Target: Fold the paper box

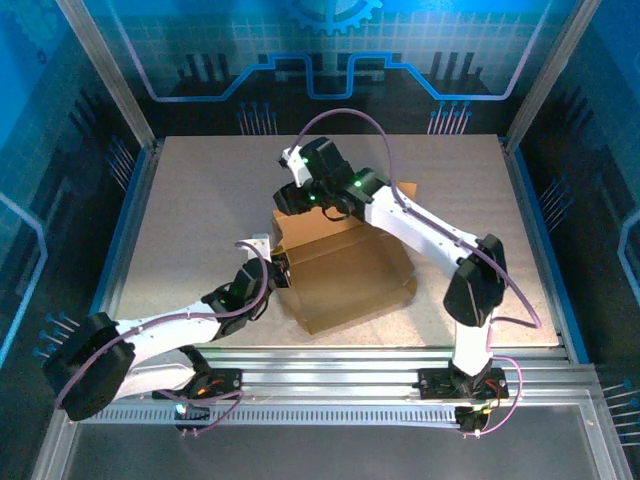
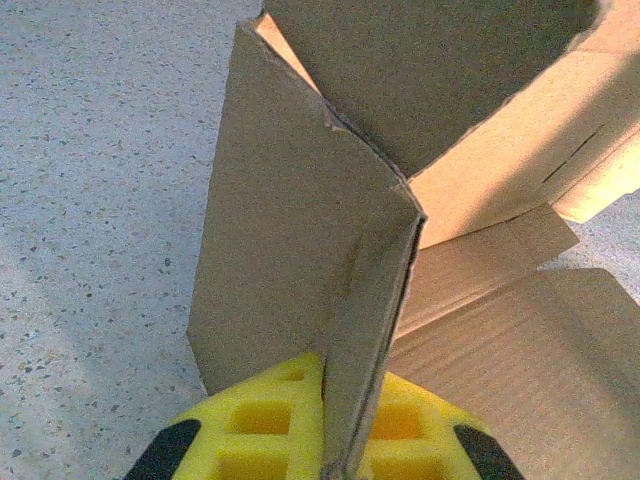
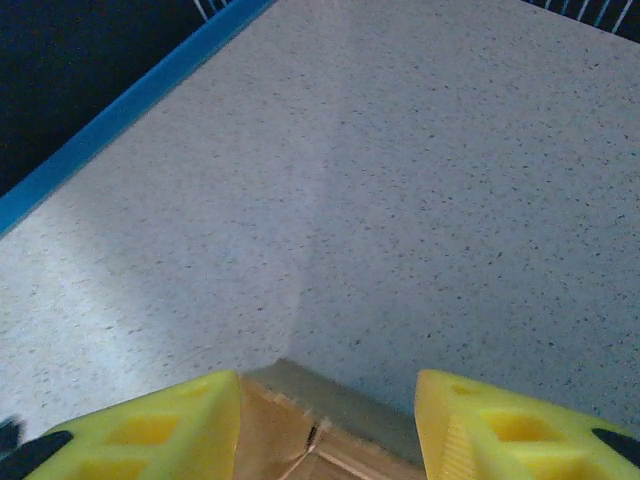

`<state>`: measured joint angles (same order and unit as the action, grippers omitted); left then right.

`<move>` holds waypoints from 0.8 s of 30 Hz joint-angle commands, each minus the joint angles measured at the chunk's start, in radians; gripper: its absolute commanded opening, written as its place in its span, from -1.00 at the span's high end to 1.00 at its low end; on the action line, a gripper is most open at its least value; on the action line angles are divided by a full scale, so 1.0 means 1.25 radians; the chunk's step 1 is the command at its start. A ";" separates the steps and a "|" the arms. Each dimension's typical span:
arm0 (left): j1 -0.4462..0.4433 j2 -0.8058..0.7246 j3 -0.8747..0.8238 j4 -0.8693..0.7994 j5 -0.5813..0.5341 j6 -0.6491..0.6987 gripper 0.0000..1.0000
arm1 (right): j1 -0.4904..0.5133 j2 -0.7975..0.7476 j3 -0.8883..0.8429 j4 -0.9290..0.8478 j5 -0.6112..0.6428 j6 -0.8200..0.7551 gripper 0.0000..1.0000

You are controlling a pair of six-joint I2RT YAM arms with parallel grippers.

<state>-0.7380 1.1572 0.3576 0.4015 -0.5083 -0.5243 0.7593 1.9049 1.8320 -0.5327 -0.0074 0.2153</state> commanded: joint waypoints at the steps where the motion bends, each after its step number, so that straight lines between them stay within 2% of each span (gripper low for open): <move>1: -0.007 0.029 -0.055 -0.229 0.063 -0.029 0.89 | -0.016 0.049 0.048 -0.046 0.023 -0.022 0.01; 6: -0.007 0.027 -0.054 -0.235 0.061 -0.037 0.89 | -0.029 0.071 0.039 -0.049 0.036 -0.026 0.07; 12: -0.004 0.012 -0.042 -0.275 0.066 -0.064 0.90 | -0.033 0.012 -0.074 0.010 0.044 -0.022 0.12; 24: 0.013 -0.077 -0.051 -0.308 0.094 -0.037 0.89 | -0.049 -0.024 -0.191 0.144 0.050 -0.074 -0.04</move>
<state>-0.7250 1.0382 0.3550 0.2646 -0.4835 -0.5598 0.7246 1.9045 1.6146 -0.3901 0.0452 0.1585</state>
